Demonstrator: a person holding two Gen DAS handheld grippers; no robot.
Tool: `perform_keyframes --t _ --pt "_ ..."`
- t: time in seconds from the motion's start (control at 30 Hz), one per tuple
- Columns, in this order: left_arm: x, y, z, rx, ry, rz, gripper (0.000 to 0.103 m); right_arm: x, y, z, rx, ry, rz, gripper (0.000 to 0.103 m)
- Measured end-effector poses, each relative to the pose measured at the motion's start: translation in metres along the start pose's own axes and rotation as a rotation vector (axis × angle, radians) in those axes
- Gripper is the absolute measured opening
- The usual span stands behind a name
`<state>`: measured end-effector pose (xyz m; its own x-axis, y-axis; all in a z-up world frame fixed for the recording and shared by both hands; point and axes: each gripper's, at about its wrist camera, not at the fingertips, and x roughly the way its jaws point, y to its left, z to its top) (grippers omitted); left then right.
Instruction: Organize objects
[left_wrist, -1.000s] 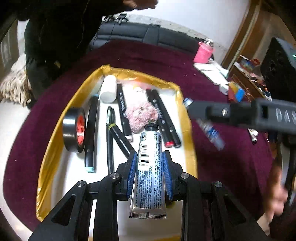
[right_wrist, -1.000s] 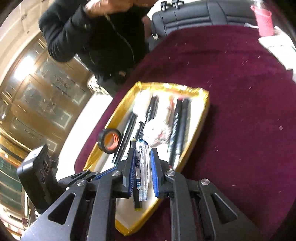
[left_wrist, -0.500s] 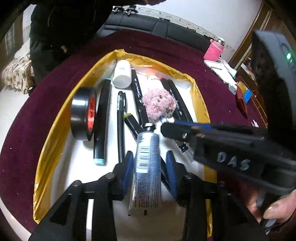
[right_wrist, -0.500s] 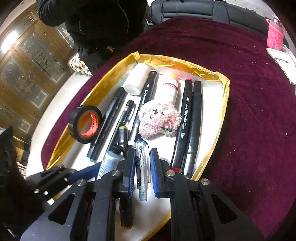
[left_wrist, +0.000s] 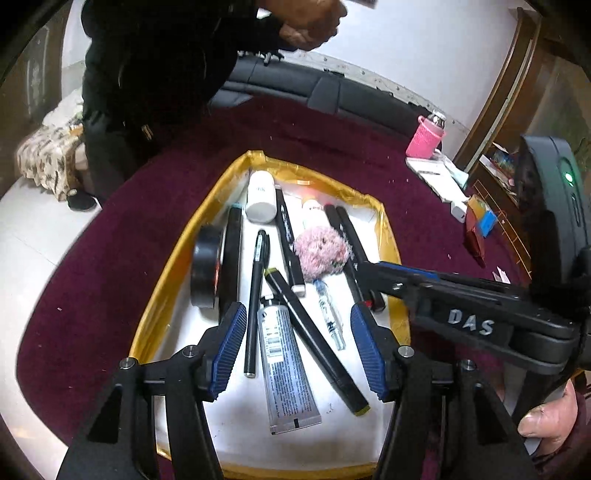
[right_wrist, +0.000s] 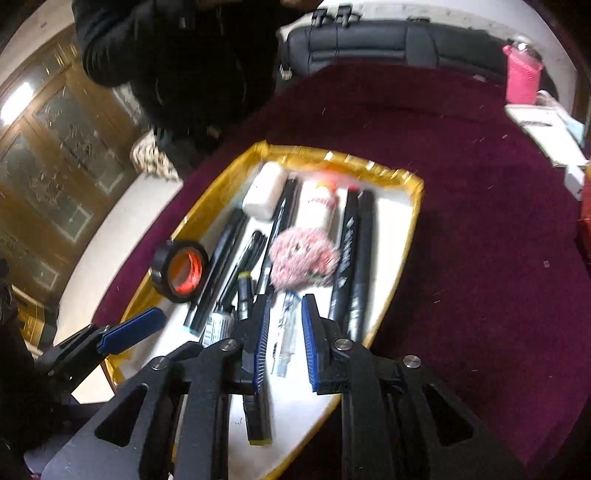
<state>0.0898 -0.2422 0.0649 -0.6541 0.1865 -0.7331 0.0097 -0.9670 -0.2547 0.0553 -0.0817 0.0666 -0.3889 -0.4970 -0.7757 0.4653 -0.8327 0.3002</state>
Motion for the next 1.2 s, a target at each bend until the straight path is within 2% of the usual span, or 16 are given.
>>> perform_keyframes --t 0.2,0.27,0.3,0.33,0.4,0.5,0.7,0.8,1.07,1.2 --pt "-0.032 -0.023 0.007 0.049 -0.126 0.106 0.063 -0.036 -0.018 -0.004 0.051 -0.119 -0.037 0.038" --pt "-0.043 -0.034 0.008 0.068 -0.173 0.144 0.071 -0.038 -0.022 -0.001 0.066 -0.141 -0.052 0.041" --pt "-0.047 -0.039 0.009 0.079 -0.195 0.161 0.082 -0.042 -0.026 -0.001 0.072 -0.151 -0.065 0.043" --pt "-0.052 -0.044 0.008 0.092 -0.224 0.179 0.088 -0.044 -0.029 -0.002 0.077 -0.159 -0.076 0.045" --pt "-0.063 -0.059 0.007 0.132 -0.287 0.218 0.091 -0.048 -0.036 -0.005 0.086 -0.175 -0.100 0.045" --pt "-0.070 -0.083 0.006 0.203 -0.341 0.270 0.097 -0.055 -0.046 -0.011 0.094 -0.188 -0.122 0.045" --pt "-0.069 -0.120 0.003 0.286 -0.370 0.327 0.098 -0.064 -0.055 -0.018 0.078 -0.217 -0.155 0.045" --pt "-0.066 -0.134 0.002 0.309 -0.377 0.373 0.099 -0.067 -0.061 -0.022 0.078 -0.230 -0.187 0.049" --pt "-0.061 -0.146 -0.001 0.308 -0.375 0.460 0.099 -0.073 -0.066 -0.029 0.065 -0.254 -0.223 0.050" --pt "-0.059 -0.143 -0.002 0.301 -0.362 0.462 0.099 -0.072 -0.059 -0.031 0.030 -0.256 -0.245 0.051"
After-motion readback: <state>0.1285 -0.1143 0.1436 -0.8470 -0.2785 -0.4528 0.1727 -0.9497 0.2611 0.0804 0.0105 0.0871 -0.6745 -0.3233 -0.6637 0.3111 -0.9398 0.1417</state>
